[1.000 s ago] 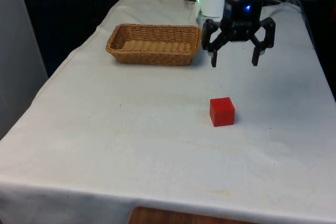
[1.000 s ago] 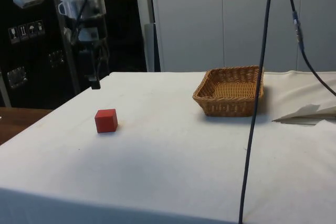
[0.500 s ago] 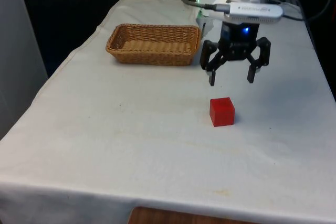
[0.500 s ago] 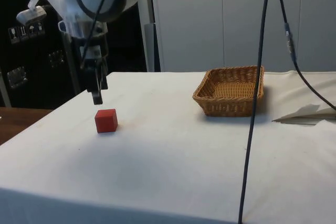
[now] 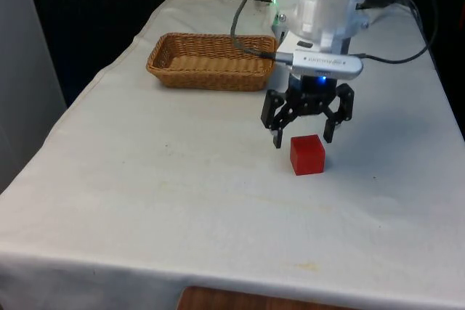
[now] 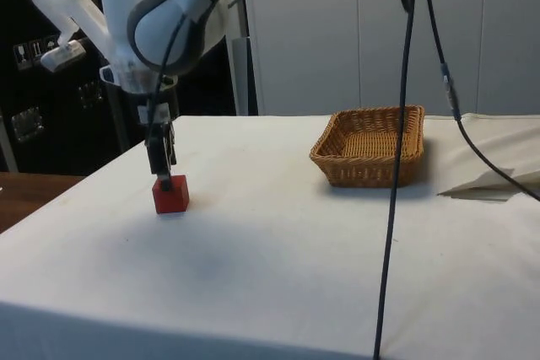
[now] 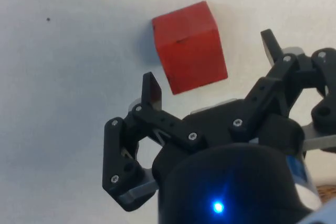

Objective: Pick up the cube and place it into the basket.

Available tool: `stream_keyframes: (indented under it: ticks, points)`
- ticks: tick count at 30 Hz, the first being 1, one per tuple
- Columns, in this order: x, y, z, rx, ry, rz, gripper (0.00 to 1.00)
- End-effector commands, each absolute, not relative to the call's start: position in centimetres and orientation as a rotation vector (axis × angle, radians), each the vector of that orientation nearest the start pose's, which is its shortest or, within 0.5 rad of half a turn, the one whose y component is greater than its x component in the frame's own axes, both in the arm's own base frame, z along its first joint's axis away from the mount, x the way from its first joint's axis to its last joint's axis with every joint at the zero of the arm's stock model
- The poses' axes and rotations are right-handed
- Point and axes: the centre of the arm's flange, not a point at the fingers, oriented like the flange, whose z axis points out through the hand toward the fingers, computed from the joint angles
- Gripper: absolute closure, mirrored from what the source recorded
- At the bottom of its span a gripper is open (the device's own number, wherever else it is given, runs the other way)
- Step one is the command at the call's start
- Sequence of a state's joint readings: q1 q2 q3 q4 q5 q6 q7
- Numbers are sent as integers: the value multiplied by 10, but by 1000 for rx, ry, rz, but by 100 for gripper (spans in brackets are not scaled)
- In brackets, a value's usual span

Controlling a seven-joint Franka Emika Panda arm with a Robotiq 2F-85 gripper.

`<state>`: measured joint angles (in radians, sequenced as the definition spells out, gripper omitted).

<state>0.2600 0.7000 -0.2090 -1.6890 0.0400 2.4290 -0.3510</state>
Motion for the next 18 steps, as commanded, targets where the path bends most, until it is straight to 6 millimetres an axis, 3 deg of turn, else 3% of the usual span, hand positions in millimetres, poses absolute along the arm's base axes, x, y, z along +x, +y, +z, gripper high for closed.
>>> stream_keyframes:
  ticks: [1,10,18]
  points:
    - [682,51,203,-3173,-688,-71,0]
    - [682,52,182,-3168,-718,-60,0]
    - [685,52,180,-3176,-717,-57,0]
